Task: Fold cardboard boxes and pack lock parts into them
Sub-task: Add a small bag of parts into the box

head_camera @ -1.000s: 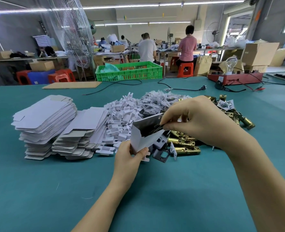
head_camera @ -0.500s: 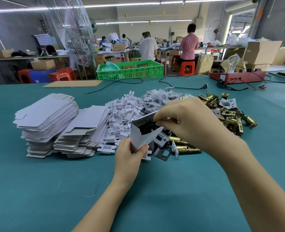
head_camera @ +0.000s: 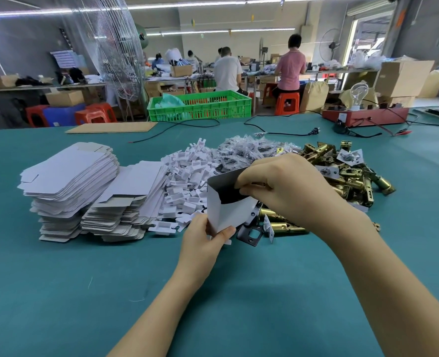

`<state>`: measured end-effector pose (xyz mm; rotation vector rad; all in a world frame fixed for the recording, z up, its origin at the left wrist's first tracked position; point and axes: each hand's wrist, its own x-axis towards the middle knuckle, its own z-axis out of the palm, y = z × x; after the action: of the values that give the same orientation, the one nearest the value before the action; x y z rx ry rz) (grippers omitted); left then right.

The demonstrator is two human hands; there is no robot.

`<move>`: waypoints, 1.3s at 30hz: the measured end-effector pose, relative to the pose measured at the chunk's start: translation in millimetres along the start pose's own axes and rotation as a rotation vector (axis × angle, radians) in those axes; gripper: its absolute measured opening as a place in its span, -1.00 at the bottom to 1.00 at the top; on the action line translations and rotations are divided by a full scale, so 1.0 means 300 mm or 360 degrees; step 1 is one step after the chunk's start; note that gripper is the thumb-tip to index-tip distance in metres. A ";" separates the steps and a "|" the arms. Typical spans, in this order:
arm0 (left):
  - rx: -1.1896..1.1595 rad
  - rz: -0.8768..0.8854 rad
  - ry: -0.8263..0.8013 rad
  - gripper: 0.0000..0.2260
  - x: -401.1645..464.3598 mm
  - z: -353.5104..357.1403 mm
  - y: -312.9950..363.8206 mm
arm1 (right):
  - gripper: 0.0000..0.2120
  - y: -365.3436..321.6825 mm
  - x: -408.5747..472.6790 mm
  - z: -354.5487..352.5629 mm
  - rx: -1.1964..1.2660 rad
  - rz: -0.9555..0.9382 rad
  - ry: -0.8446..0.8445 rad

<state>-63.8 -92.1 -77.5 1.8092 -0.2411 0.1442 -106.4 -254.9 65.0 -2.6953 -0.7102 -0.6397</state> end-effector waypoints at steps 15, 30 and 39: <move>0.0071 -0.0031 -0.0068 -0.88 0.003 0.000 -0.009 | -0.83 0.030 0.002 0.027 -0.0055 0.0063 0.0115; -0.0469 -0.0180 0.0078 -0.90 0.015 -0.014 -0.003 | -0.96 0.199 -0.052 -0.039 0.0754 0.0740 0.0675; -0.0751 -0.0288 0.0181 -0.89 0.034 -0.028 -0.019 | -0.93 0.250 -0.034 0.133 0.0337 0.0756 -0.0283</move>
<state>-52.2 -83.6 -78.4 1.3399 -0.0237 0.0549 -61.6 -307.0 14.1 -2.5979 -0.1436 -0.1965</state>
